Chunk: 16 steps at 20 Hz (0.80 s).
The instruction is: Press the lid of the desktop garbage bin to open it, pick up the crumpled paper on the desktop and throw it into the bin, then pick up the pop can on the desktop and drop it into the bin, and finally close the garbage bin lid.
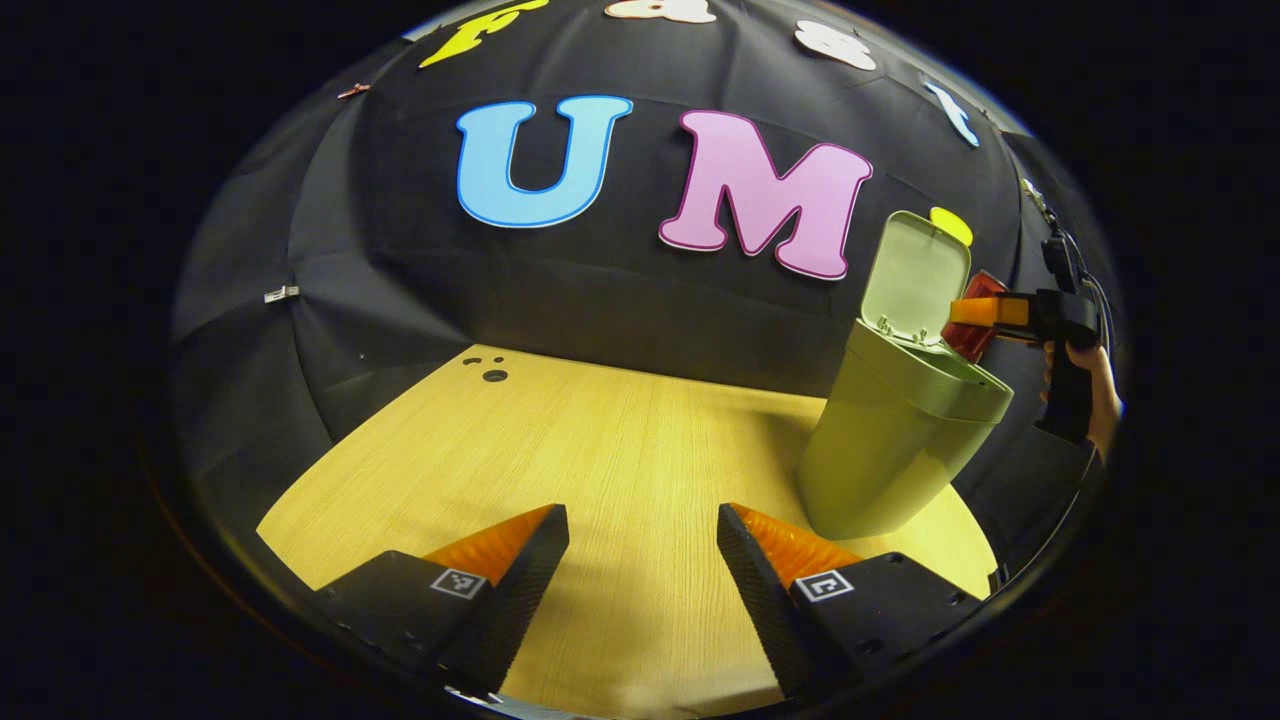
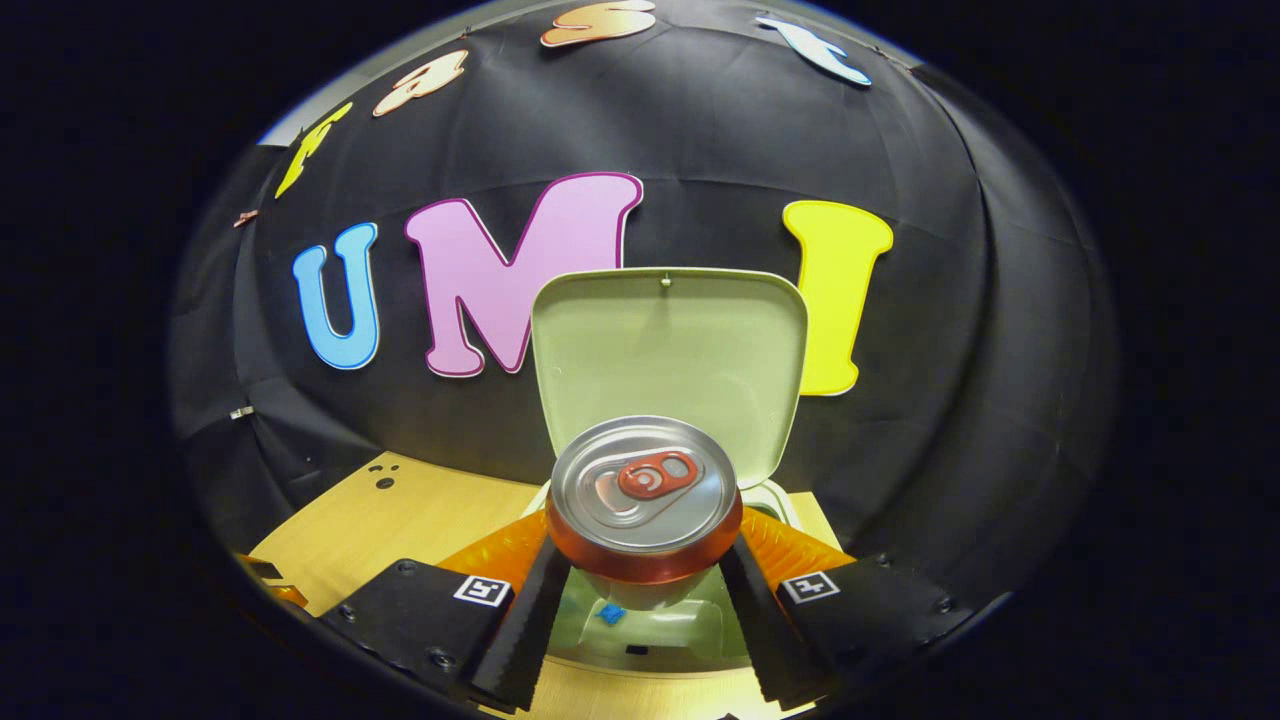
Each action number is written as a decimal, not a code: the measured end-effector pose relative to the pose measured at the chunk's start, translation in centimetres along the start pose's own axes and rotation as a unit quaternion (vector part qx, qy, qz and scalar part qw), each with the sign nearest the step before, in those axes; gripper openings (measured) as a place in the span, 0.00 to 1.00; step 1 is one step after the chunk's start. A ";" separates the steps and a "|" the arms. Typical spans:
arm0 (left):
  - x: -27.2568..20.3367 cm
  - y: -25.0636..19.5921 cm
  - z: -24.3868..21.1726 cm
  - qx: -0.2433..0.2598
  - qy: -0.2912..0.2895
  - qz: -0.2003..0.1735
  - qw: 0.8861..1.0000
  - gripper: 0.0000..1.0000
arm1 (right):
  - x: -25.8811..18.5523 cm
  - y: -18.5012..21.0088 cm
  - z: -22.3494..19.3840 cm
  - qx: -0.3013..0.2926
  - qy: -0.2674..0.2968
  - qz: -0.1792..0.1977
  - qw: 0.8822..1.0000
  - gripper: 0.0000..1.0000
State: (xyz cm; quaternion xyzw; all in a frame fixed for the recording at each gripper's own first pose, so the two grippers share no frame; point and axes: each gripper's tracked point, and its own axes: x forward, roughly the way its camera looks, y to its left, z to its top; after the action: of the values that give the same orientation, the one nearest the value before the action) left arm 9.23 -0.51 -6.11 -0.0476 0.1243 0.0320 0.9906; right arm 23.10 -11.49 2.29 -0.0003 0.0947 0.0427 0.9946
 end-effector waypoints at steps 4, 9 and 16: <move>0.3 1.0 -0.9 0.000 0.009 0.011 1.000 0.96 | 1.0 0.3 -1.2 -0.006 0.012 -0.002 1.000 0.83; 0.2 2.1 -1.4 -0.012 0.014 0.024 1.000 0.96 | 2.1 1.2 -2.0 -0.010 0.022 0.002 1.000 0.84; 0.4 2.0 -1.3 -0.016 0.009 0.025 1.000 0.96 | 1.8 1.6 -1.0 -0.031 -0.003 0.004 1.000 0.98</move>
State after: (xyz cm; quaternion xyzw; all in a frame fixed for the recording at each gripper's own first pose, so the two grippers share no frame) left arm 9.14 1.33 -7.62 -0.0604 0.1336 0.0584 0.9875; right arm 24.51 -9.78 0.97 -0.0305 0.0907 0.0497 0.9942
